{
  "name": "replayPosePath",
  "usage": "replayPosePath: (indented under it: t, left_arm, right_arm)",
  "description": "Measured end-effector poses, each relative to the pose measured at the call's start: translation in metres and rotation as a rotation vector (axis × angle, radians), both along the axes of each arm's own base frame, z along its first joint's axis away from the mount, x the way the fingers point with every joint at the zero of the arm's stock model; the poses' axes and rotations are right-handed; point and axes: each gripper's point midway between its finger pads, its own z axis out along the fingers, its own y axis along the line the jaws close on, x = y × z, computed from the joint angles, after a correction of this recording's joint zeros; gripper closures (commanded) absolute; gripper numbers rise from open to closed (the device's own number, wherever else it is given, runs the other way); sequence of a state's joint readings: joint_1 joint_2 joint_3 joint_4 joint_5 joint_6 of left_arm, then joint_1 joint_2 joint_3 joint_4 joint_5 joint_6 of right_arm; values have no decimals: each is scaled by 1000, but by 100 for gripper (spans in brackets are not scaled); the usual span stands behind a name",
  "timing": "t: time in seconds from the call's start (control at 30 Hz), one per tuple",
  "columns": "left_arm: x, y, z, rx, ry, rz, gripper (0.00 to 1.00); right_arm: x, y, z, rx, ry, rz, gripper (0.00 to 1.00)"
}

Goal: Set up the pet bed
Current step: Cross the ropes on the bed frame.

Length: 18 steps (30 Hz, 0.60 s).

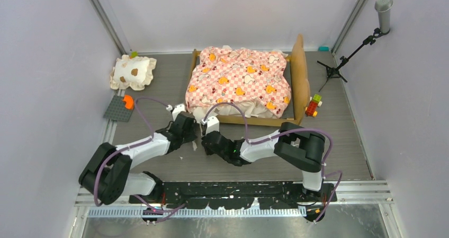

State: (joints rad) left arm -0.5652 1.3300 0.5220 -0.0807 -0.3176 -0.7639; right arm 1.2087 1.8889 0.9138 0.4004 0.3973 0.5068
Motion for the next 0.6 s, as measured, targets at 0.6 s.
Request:
replayPosePath:
  t: [0.6]
  left_arm:
    - [-76,19,36,-235,-4,75,100]
  right_arm:
    - [-7,6,0,33,38,26,99]
